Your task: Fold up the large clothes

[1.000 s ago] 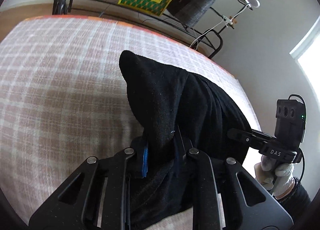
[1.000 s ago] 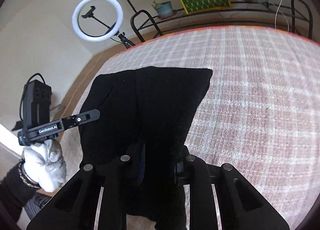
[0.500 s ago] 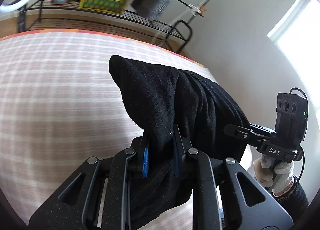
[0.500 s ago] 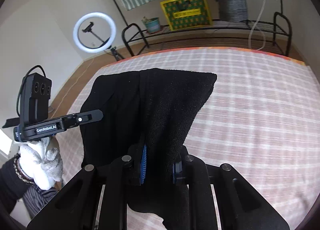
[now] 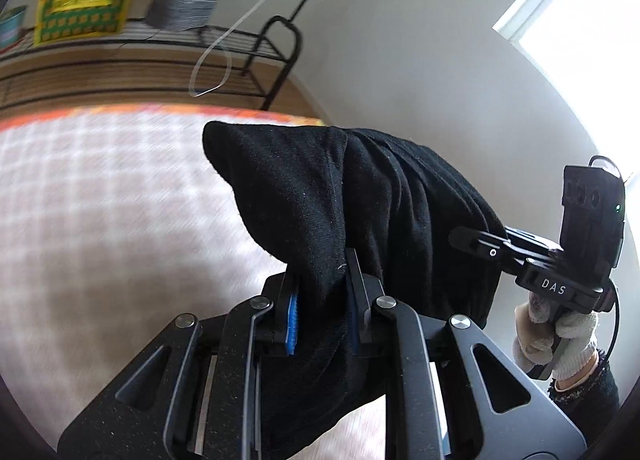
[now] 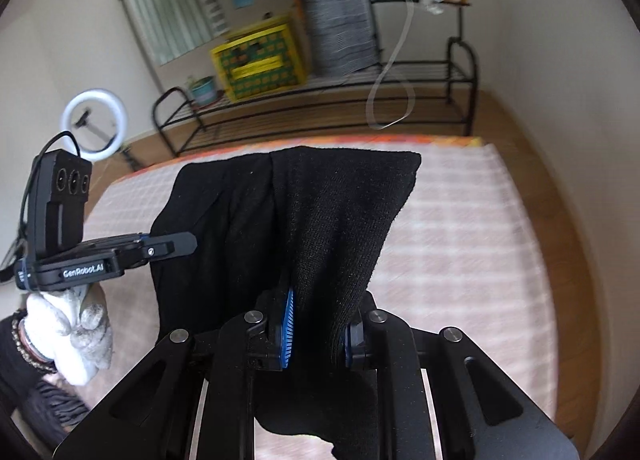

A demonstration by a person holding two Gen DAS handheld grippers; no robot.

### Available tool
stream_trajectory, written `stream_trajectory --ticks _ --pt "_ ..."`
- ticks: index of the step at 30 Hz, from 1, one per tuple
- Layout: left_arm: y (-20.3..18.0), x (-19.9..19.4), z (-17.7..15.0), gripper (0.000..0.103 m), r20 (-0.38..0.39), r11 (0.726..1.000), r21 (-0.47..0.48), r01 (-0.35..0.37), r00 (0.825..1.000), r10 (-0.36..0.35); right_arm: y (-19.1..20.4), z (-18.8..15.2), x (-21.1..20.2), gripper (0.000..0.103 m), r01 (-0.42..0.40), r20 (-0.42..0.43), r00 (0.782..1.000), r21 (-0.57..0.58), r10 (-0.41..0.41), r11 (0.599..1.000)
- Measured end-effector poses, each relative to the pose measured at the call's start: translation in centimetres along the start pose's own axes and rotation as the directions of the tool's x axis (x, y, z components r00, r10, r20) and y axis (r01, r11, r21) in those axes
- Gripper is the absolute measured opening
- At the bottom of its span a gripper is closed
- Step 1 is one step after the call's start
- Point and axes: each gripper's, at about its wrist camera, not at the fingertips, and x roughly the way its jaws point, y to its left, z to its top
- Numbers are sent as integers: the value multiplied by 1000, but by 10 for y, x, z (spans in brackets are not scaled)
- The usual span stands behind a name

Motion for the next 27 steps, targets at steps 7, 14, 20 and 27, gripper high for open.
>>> stream_trajectory --ticks 7,14,20,27 --pt "-15 87 69 16 36 999 54 -2 999 0 -72 56 39 16 57 69 996 27 -59 998" --pt "7 152 109 16 54 999 38 -19 998 17 -119 81 98 16 81 99 991 38 -84 996" --pt "35 195 112 17 23 987 19 -158 987 158 -149 82 160 16 173 66 982 64 -178 983" --pt "53 205 107 28 -1 970 7 -241 970 241 -160 74 186 26 257 -11 966 66 -257 964"
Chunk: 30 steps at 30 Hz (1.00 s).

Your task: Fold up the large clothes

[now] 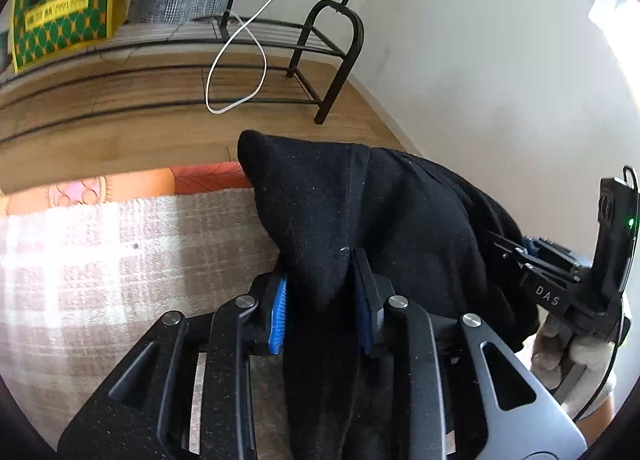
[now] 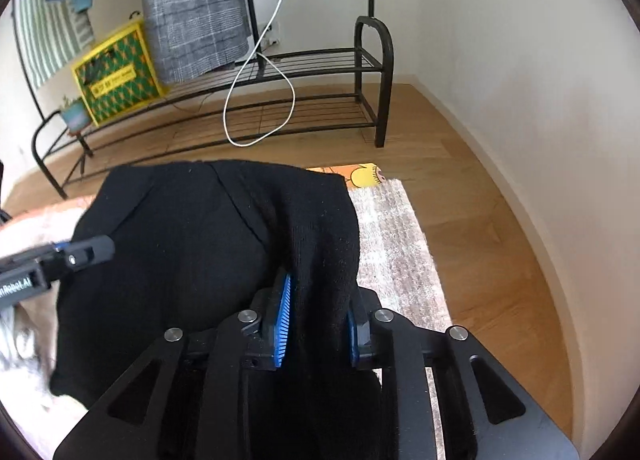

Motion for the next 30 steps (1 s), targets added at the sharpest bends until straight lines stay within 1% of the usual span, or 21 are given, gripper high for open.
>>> stream_trajectory --ticks 1,2,4,7,10,13,14,16,18,19,20,22,23,24,25,26,27,28,30 --pt "-2 -4 0 28 2 1000 9 -9 1000 9 -1 1 -3 30 11 3 1000 2 -11 1000" --pt "-3 -7 -1 28 4 1000 10 -12 1000 12 -2 2 -8 32 19 11 1000 11 -19 1000" --pt "-5 -19 -2 28 7 1000 12 -9 1000 9 -5 4 -21 38 7 37 999 35 -9 999" --pt "-15 -45 -3 28 18 999 38 -9 1000 8 -3 5 -51 41 -5 68 998 58 1 998" --pt "-30 -84 -8 28 44 997 75 1 999 -4 2 2 -82 41 -11 96 995 64 5 998" --pt "-45 -128 -14 28 71 995 98 14 997 -21 11 0 -119 41 -28 122 992 69 19 997" --pt "-51 -147 -18 28 84 994 108 14 996 -23 16 -1 -133 41 -26 134 991 63 17 998" --pt "-59 -172 -21 28 101 993 120 14 995 -26 25 -3 -159 41 -24 156 988 53 16 998" --pt "-72 -205 -30 28 119 990 144 3 993 -20 35 -6 -187 41 -29 170 985 47 21 998" --pt "-75 -215 -31 28 126 988 152 -4 992 -16 42 -8 -205 41 -29 178 984 37 22 999" --pt "-83 -235 -35 28 142 987 161 -10 990 -13 47 -8 -216 41 -26 184 983 30 20 999" --pt "-92 -263 -40 28 161 985 172 -10 987 -18 58 -10 -244 41 -32 200 979 12 29 999" --pt "-99 -286 -45 28 180 983 184 -16 984 -17 64 -11 -262 41 -28 214 976 6 26 1000" --pt "-103 -298 -48 28 191 982 190 -20 981 -17 69 -13 -278 41 -28 226 974 4 26 1000" --pt "-111 -322 -54 28 212 978 206 -31 977 -13 73 -14 -294 41 -34 238 971 2 33 999" --pt "-115 -335 -57 28 222 976 215 -38 975 -11 78 -16 -311 41 -41 251 967 1 39 999" --pt "-123 -357 -62 28 242 972 230 -46 970 -12 83 -17 -326 41 -44 263 964 -3 43 999" --pt "-126 -369 -65 28 254 970 236 -51 967 -11 89 -20 -342 41 -44 273 961 -10 45 999" --pt "-139 -409 -76 28 294 965 254 -70 956 -8 101 -27 -374 41 -28 295 955 -26 34 999"
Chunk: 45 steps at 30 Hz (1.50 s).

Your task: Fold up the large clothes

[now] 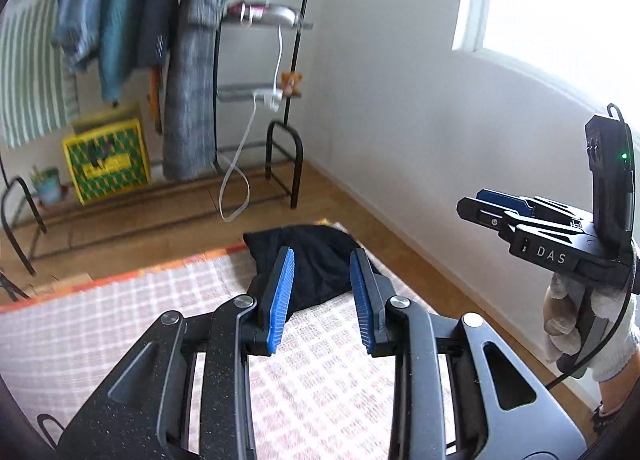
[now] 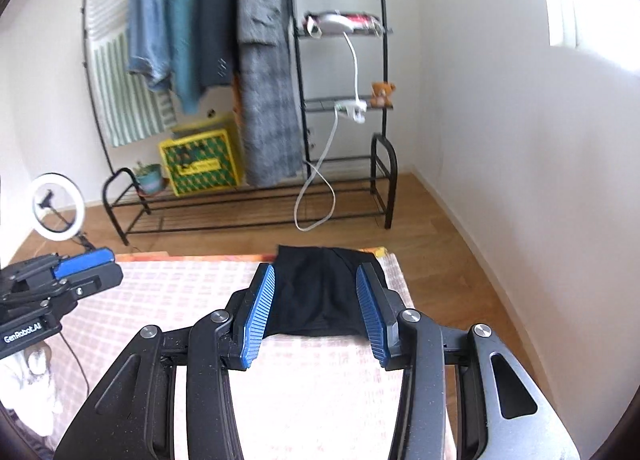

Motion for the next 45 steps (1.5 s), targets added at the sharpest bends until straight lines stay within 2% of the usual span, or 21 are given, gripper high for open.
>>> stream_trajectory --ticks 2,5,9,12,14,16,20,21,22,24,26,28,32,35,37,42,45 --pt "-10 -31 1 28 28 1000 15 -2 1000 2 13 1 -31 41 6 22 1000 -13 -5 1000" --pt "-21 -80 -2 28 63 999 32 0 998 -2 31 -3 -75 51 9 53 999 -12 -9 1000" --pt "-30 -137 -9 34 104 998 59 -9 995 2 54 -13 -125 52 23 97 995 -11 -22 1000" --pt "-36 -175 -17 35 130 997 81 -11 992 0 68 -18 -159 53 37 125 992 -11 -36 999" --pt "-38 -200 -24 37 146 996 89 -9 989 -4 76 -21 -177 59 50 138 989 -1 -50 999" --pt "-40 -217 -31 55 163 995 94 -12 987 -3 85 -26 -196 68 69 156 985 11 -69 998" --pt "-42 -252 -48 68 193 994 109 -18 981 -4 104 -37 -221 81 108 193 975 18 -110 994" --pt "-40 -258 -52 76 194 995 102 -18 981 -2 108 -40 -225 83 127 207 970 26 -130 992" --pt "-40 -262 -55 81 194 995 98 -17 981 -2 112 -43 -229 83 145 217 965 35 -149 989" --pt "-37 -272 -63 82 197 996 93 -19 980 0 118 -50 -234 84 154 228 960 49 -161 987" --pt "-34 -279 -70 89 205 994 100 -30 979 9 124 -56 -234 88 155 238 957 62 -166 986" --pt "-31 -282 -76 99 214 994 102 -39 977 17 129 -62 -232 95 161 245 954 70 -174 984" --pt "-21 -278 -86 101 217 993 91 -72 975 50 143 -73 -224 98 199 257 944 65 -209 978" --pt "-15 -269 -91 103 212 989 93 -112 973 90 147 -80 -217 98 187 251 947 81 -201 979" --pt "-10 -263 -95 103 200 990 85 -112 975 93 148 -86 -210 99 176 247 949 93 -194 980" --pt "8 -245 -106 103 207 989 40 -139 970 128 157 -98 -186 99 211 242 942 111 -232 971" --pt "18 -233 -115 103 191 989 34 -141 973 132 161 -105 -169 99 217 236 942 112 -238 970"
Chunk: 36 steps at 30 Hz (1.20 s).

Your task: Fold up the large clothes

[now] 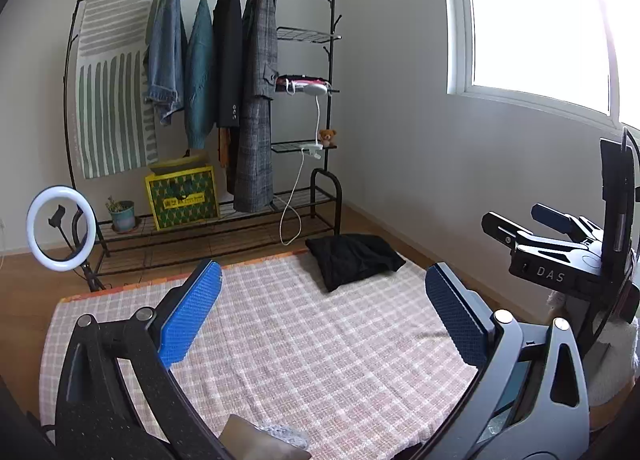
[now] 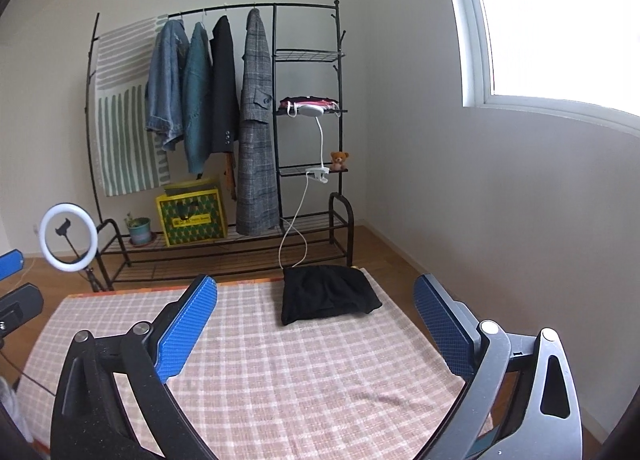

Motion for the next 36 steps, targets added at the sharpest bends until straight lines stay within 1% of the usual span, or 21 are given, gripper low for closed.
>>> stream_trajectory --ticks 4,8,11,14,23,31,36 --pt "10 17 -15 103 -19 1000 -10 -4 1000 4 5 -14 17 99 5 -20 1000 -9 -5 1000" --pt "16 33 -28 103 -29 999 5 -35 999 35 6 -25 30 99 9 -26 1000 7 -9 1000" --pt "23 43 -36 103 -40 999 -14 -36 999 35 9 -30 38 99 18 -35 999 -18 -18 1000" --pt "25 52 -43 103 -65 999 7 -45 997 45 8 -33 45 99 34 -37 999 -24 -35 999" --pt "28 59 -50 103 -72 998 6 -59 996 59 3 -37 53 99 49 -34 998 -23 -49 999" --pt "24 63 -54 103 -104 999 30 -43 994 46 3 -38 54 99 52 -34 998 -26 -52 998" --pt "27 62 -55 103 -102 999 26 -45 994 47 3 -37 56 99 55 -33 998 -33 -56 998"
